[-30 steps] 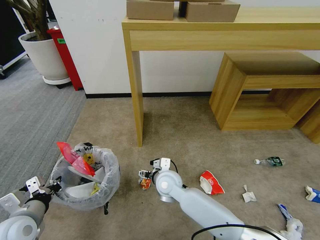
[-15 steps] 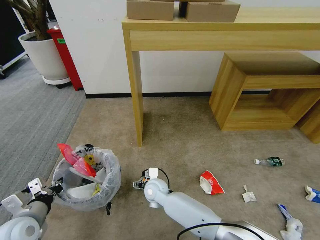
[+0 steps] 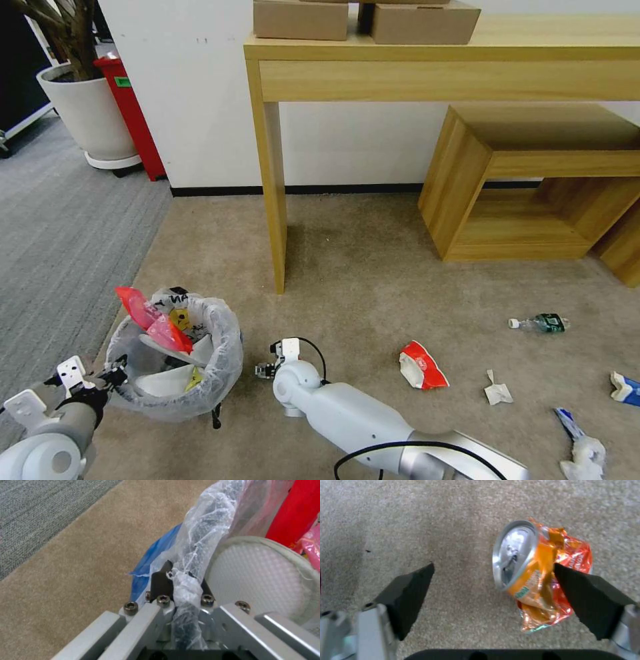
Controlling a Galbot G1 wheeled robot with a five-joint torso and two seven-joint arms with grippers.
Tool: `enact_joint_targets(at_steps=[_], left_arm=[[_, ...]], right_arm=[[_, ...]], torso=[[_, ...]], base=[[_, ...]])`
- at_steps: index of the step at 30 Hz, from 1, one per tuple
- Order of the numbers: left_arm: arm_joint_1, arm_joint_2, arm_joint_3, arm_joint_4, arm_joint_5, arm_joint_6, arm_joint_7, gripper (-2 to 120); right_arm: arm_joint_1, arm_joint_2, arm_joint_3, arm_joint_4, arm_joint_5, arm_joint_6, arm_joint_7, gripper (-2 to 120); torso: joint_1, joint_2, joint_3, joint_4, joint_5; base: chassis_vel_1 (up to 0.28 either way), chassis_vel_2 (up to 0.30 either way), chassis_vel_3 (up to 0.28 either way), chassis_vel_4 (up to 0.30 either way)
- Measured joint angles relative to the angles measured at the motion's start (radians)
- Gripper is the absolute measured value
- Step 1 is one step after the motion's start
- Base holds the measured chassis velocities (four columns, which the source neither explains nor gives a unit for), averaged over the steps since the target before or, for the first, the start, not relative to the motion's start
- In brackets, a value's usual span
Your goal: Pick up the trash bin and place the garbage on the floor into it.
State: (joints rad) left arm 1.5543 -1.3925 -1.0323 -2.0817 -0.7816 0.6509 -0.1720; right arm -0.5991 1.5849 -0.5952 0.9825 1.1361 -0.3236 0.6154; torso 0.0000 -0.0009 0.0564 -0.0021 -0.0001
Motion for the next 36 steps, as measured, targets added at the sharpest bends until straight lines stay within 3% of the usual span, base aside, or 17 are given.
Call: enact_joint_targets(at_steps=[7, 16, 24, 33, 36], left_arm=[[0.005, 0.003, -0.005, -0.001, -0.002, -0.004, 0.005, 1], [0.003, 0.002, 0.006, 0.002, 0.000, -0.008, 0.006, 1], [-0.004, 0.001, 0.019, 0.005, 0.004, -0.008, 0.004, 1], [-0.009, 0.004, 0.020, 0.016, 0.006, -0.010, 0.003, 1], [-0.011, 0.006, 0.021, 0.021, 0.006, -0.010, 0.002, 1]], right_arm=[[0.003, 0.023, -0.005, -0.053, -0.054, 0.023, -0.030, 80], [-0.006, -0.019, -0.007, -0.037, -0.080, 0.031, -0.048, 44], [-0.019, -0.060, -0.009, -0.009, -0.097, 0.034, -0.055, 28], [-0.031, -0.131, -0.015, 0.075, -0.099, 0.036, -0.058, 26], [-0.034, -0.177, -0.011, 0.158, -0.103, 0.050, -0.059, 26]], torso=[[0.000, 0.000, 0.000, 0.0001, 0.0001], [0.000, 0.000, 0.000, 0.0004, 0.0007], [0.000, 0.000, 0.000, 0.0003, 0.0005], [0.000, 0.000, 0.000, -0.0004, -0.0001], [0.000, 0.000, 0.000, -0.0005, -0.0003]], base=[[0.000, 0.000, 0.000, 0.000], [0.000, 0.000, 0.000, 0.000], [0.000, 0.000, 0.000, 0.000], [0.000, 0.000, 0.000, 0.000], [0.000, 0.000, 0.000, 0.000]])
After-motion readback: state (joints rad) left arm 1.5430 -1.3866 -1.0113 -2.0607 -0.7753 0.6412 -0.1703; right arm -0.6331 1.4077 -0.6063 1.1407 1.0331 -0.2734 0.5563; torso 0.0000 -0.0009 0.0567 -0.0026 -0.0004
